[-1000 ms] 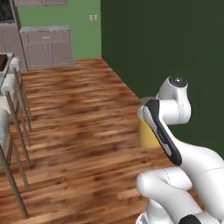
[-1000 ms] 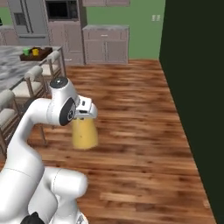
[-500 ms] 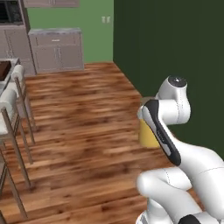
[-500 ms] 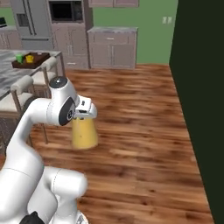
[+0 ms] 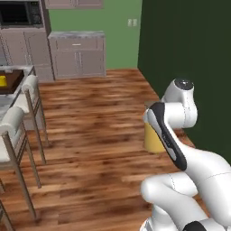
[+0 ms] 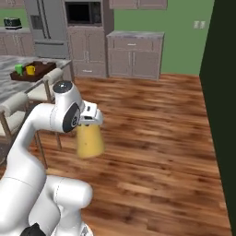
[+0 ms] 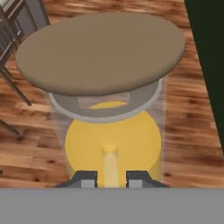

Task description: There is a tray on the dining counter. Grab the cup, mug, and pitcher and place them on the tray. The pitcher may be placed next to the tray if it cannot fit the tray.

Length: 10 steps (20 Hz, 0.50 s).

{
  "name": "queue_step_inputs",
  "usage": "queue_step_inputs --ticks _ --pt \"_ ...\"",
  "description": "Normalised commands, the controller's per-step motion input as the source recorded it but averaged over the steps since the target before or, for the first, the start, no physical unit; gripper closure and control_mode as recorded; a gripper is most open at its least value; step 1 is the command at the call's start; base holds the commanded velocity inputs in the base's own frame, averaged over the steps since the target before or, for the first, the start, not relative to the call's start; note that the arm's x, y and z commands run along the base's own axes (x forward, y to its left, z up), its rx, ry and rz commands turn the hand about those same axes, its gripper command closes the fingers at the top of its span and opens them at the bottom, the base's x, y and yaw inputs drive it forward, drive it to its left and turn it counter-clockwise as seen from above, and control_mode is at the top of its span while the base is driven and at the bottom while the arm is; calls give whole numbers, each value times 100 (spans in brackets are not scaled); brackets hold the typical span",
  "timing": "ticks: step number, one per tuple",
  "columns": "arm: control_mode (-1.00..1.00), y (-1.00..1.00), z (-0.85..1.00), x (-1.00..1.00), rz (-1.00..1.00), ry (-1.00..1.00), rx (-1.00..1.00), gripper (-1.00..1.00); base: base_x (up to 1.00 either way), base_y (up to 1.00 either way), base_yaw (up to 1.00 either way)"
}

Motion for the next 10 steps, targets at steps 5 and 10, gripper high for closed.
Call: queue_step_inputs --ticks 5,10 --pt "100 0 0 0 0 0 0 100 100 -27 33" --pt "100 0 0 0 0 0 0 100 100 -24 34"
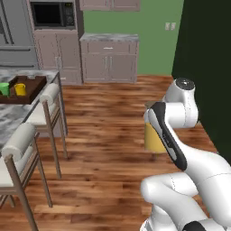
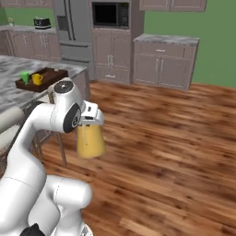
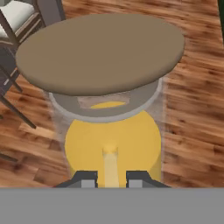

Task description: There is a tray on the dining counter. Grab the cup, mug, and pitcher and place them on the tray. The pitcher may be placed next to the tray if it cannot fit the tray.

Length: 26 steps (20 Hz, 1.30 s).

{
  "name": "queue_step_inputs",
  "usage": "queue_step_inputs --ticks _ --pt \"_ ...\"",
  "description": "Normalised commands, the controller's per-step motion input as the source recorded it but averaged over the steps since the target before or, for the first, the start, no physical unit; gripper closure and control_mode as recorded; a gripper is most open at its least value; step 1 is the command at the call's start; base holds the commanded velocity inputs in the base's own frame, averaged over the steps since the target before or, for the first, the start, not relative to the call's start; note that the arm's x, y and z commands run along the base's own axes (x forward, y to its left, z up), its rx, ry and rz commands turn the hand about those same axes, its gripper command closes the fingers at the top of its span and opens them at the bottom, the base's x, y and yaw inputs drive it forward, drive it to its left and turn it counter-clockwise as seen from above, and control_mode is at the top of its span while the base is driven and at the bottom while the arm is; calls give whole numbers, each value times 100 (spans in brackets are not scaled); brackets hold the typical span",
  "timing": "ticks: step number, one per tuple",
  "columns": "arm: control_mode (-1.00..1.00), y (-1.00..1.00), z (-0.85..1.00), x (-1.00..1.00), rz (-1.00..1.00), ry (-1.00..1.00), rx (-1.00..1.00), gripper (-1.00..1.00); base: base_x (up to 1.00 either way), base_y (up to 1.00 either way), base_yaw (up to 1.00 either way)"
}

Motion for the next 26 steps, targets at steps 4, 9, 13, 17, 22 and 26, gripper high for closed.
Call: queue_step_inputs --ticks 4,9,13,17,22,26 --pt "100 0 0 0 0 0 0 100 100 -24 35" --pt "100 0 0 0 0 0 0 100 100 -42 38" --pt "100 0 0 0 0 0 0 100 100 -42 39" --pt "100 0 0 0 0 0 0 100 100 -42 40" --pt "100 0 0 0 0 0 0 100 100 -40 44" --pt "100 0 0 0 0 0 0 100 100 -41 48"
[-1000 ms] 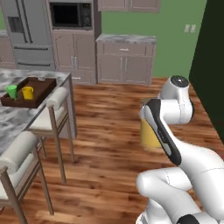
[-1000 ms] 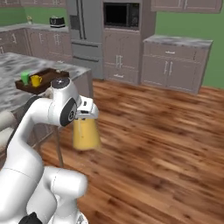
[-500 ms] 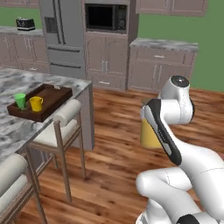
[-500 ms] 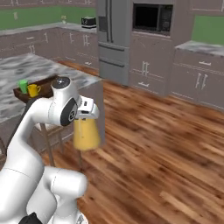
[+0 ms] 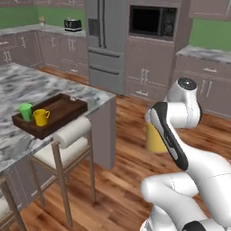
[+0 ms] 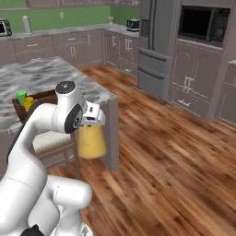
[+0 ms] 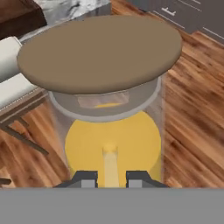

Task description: There is a tray on the dining counter. Grab the cup, mug, and pitcher and place them on the tray. The pitcher may be placed next to the tray if it cannot fit the tray.

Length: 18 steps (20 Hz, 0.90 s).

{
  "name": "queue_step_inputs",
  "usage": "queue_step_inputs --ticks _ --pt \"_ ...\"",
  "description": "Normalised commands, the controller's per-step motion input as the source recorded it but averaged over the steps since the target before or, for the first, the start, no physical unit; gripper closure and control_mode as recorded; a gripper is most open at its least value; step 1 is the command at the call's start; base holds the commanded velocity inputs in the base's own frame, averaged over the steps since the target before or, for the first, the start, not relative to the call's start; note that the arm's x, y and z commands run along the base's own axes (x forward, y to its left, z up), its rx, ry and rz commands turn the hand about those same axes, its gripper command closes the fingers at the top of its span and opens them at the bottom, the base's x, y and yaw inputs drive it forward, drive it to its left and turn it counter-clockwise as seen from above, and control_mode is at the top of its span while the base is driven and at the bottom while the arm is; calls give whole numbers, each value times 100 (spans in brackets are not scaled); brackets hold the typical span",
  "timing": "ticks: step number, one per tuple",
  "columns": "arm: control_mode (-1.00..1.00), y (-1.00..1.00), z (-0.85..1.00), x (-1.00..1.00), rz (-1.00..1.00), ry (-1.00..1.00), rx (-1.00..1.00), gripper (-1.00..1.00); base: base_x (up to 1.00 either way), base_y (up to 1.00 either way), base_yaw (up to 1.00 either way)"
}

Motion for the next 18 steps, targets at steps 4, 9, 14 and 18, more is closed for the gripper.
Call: queue_step_inputs --ticks 4,9,14,18 --pt "100 0 0 0 0 0 0 100 94 -40 50" --pt "100 0 0 0 0 0 0 100 82 -29 49" --pt "100 0 0 0 0 0 0 100 68 -16 46" --pt "100 0 0 0 0 0 0 100 45 -2 40"
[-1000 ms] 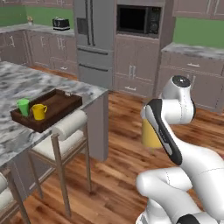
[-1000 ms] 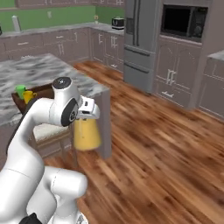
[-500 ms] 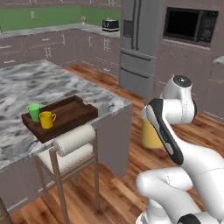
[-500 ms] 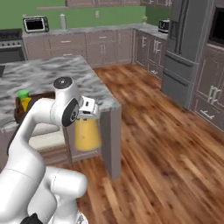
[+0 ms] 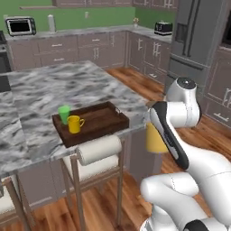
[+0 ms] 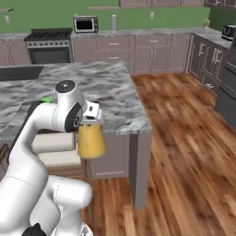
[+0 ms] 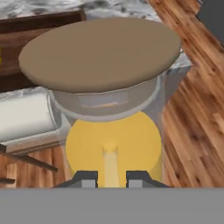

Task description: There is a tray on the dining counter. Grab the cup, mug, and pitcher and place them on the tray. The pitcher may be placed next to the tray if it cannot fit the tray.

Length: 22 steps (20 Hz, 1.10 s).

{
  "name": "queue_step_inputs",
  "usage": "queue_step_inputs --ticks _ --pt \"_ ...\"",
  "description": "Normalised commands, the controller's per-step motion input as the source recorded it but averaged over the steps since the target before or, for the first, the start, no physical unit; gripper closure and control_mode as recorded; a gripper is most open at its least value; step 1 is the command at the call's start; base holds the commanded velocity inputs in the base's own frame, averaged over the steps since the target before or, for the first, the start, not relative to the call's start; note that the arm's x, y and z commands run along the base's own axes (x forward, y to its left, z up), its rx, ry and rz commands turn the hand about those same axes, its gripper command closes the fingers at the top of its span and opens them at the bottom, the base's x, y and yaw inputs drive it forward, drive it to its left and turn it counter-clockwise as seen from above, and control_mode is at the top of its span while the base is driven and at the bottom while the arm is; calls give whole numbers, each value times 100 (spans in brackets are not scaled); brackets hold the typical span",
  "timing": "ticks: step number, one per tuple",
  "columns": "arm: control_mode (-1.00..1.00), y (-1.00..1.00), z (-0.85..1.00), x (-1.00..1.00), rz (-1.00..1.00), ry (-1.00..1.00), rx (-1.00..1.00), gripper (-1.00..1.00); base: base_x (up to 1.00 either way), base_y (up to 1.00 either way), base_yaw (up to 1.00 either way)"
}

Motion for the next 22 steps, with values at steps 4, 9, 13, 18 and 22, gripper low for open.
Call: queue_step_inputs --ticks 4,9,13,18,22 --pt "100 0 0 0 0 0 0 100 31 0 37" --pt "100 0 0 0 0 0 0 100 49 0 36" --pt "100 0 0 0 0 0 0 100 67 -10 32" --pt "100 0 0 0 0 0 0 100 76 -34 23" --pt "100 0 0 0 0 0 0 100 53 -40 18"
